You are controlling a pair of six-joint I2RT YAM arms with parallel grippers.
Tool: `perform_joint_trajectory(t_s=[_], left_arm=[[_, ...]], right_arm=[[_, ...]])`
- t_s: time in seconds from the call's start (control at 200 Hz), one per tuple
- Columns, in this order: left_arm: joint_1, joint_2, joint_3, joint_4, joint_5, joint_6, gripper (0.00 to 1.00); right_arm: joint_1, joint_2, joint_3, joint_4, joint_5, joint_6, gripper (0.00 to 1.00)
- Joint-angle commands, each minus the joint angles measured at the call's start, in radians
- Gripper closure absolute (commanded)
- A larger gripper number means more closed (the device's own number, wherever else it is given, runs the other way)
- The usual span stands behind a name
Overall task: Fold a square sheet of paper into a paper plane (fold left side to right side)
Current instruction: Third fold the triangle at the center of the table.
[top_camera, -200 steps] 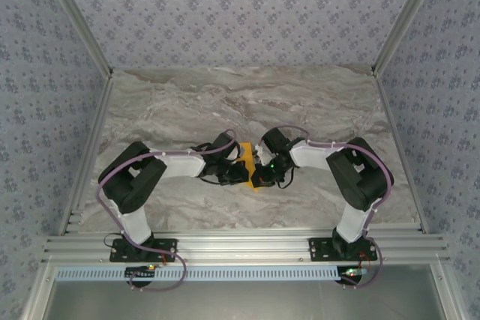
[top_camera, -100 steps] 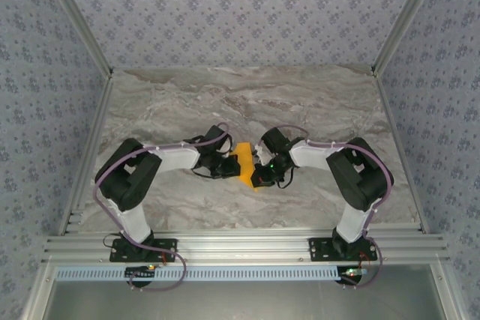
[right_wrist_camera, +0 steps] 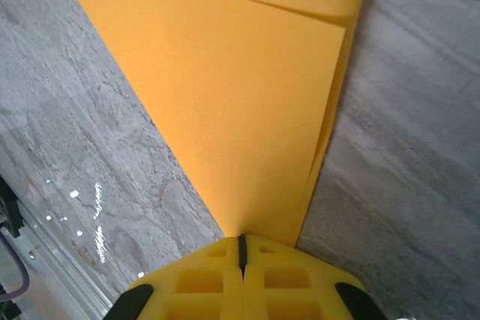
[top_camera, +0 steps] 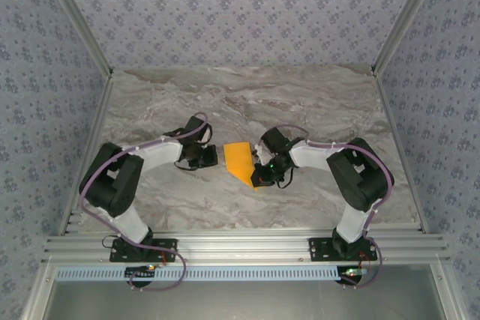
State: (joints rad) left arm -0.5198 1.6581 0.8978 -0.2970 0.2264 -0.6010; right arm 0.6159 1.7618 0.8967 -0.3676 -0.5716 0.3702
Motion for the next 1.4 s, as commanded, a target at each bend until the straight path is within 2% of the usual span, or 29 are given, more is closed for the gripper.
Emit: perform_joint_trajectory(t_s=[0.0,0.14,0.28,0.435,0.685,0.989,1.114,1.399], left_arm=[[-0.033,-0.099,-0.005,-0.02,0.0,0.014,0.9],[-0.125,-0.103,0.01,0.055,0.066,-0.025,0.88],[-0.201,-0.009,0.052,0.1,0.095,-0.05,0.88],[-0.246,0.097,0.108,0.105,0.102,-0.046,0.88],[-0.251,0.182,0.132,0.026,0.035,-0.016,0.89],[-0.251,0.19,0.076,0.047,0.015,-0.037,0.9],[-0.251,0.186,0.075,0.05,0.017,-0.039,0.9],[-0.251,0.181,0.064,0.065,0.019,-0.045,0.9]], right_arm=[[-0.003,0.038,-0.04,-0.118,0.168,0.005,1.0],[0.002,0.04,-0.029,-0.116,0.163,0.009,1.0],[0.004,0.043,-0.021,-0.113,0.157,0.014,1.0],[0.009,0.036,-0.016,-0.114,0.154,0.019,1.0],[0.009,0.01,-0.021,-0.145,0.155,0.009,1.0],[0.01,-0.11,0.024,-0.226,0.15,0.01,1.0],[0.024,-0.111,0.056,-0.162,0.101,0.049,1.0],[0.062,0.021,0.108,-0.002,0.044,0.139,1.0]])
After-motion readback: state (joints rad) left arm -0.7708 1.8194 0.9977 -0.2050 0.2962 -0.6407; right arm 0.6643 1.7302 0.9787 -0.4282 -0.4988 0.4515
